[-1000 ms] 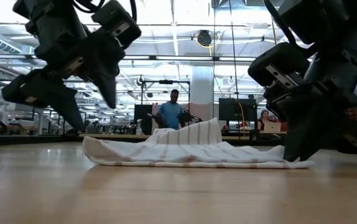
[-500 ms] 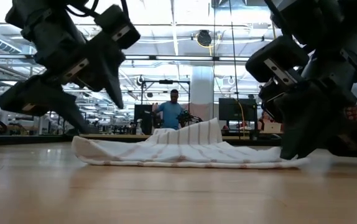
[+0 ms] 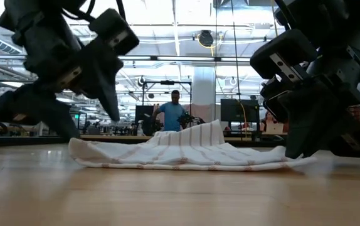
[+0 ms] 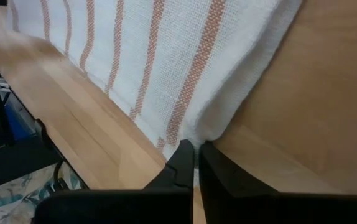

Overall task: Roll towel into tight, uniform cylinder
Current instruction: Fold the white brown kitchen towel

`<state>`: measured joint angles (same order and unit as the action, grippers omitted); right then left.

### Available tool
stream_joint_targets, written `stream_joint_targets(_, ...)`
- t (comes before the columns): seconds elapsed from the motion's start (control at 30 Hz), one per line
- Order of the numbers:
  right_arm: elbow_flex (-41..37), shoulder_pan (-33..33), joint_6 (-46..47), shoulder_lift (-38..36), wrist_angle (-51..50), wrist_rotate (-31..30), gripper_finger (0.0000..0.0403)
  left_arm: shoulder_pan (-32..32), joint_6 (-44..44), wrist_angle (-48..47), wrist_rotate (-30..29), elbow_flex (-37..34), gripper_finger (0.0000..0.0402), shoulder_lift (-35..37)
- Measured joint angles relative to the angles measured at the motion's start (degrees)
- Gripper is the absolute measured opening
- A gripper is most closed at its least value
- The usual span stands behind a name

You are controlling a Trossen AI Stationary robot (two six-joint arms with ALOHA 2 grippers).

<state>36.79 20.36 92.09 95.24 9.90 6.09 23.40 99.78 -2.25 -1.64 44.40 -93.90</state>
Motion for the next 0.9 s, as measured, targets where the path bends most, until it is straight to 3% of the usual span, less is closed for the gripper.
stream_joint_targets(0.1,0.0,0.0,-0.1,0.0,0.0,0.0,0.0,0.0,0.0,1.5,2.5,0.0,0.0231,-2.2)
stream_joint_targets(0.2,0.0,0.0,-0.4,-0.1,0.0,-0.1,0.0,0.2,-0.1,1.4,5.4,0.0,0.0194,-4.4)
stream_joint_targets(0.43,0.0,0.0,-0.5,-0.2,0.3,-0.1,0.0,1.1,-1.7,2.5,1.8,-0.1,0.0017,-3.7)
stream_joint_targets(0.6,0.1,-0.3,0.0,-2.6,0.4,-0.1,0.0,0.9,-3.2,4.1,-3.2,0.0,0.0008,1.3)
stream_joint_targets(0.9,0.1,-2.5,-0.8,-8.8,0.0,0.1,0.0,1.0,-5.0,2.6,-6.2,0.0,0.0004,12.1)
